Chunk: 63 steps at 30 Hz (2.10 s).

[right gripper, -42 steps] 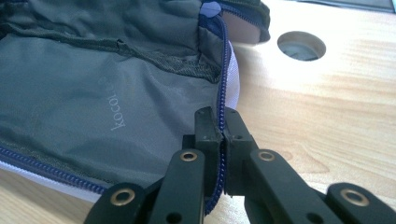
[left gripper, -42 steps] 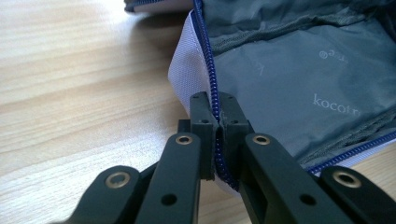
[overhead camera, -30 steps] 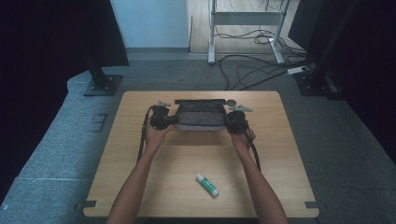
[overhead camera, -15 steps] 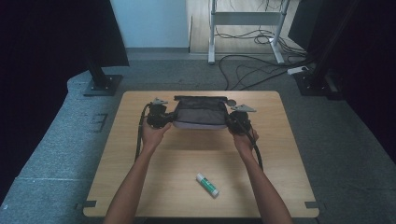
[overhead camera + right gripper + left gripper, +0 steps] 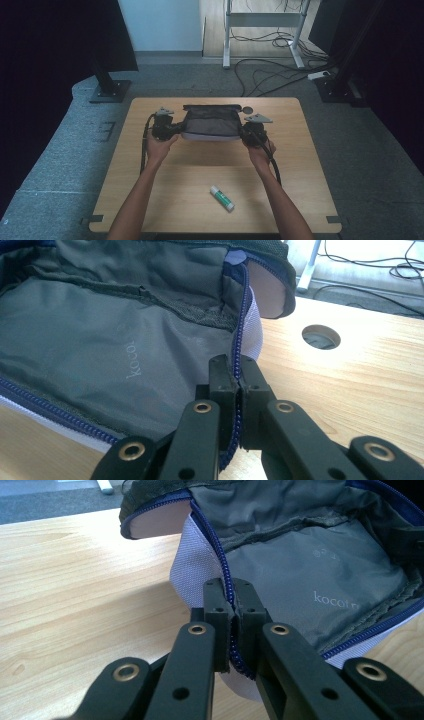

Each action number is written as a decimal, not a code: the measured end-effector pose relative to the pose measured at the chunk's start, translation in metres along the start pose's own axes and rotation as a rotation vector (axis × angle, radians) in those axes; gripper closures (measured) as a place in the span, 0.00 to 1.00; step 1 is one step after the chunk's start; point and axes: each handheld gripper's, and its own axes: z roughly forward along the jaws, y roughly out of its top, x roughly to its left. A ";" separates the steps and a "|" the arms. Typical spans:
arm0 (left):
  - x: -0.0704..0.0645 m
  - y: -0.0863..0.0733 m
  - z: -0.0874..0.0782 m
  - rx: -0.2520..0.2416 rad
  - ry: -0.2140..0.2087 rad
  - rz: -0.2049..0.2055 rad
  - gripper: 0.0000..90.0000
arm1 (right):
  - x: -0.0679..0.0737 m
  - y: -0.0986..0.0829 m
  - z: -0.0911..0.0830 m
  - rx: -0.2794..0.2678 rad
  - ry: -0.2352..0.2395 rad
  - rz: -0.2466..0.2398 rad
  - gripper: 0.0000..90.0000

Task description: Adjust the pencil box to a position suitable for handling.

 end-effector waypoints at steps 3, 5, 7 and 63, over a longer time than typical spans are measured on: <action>0.000 -0.005 -0.005 -0.008 -0.007 0.000 0.97 | 0.003 -0.001 -0.003 0.001 0.010 -0.007 0.96; 0.000 -0.009 -0.007 -0.008 -0.013 0.000 0.97 | 0.006 -0.002 -0.006 0.001 0.016 -0.014 0.96; -0.001 -0.012 -0.009 -0.009 -0.016 0.000 0.97 | 0.008 -0.004 -0.009 0.003 0.019 -0.019 0.96; -0.009 -0.091 0.024 0.176 -0.035 -0.006 0.77 | 0.019 -0.091 0.007 0.157 0.069 -0.033 0.85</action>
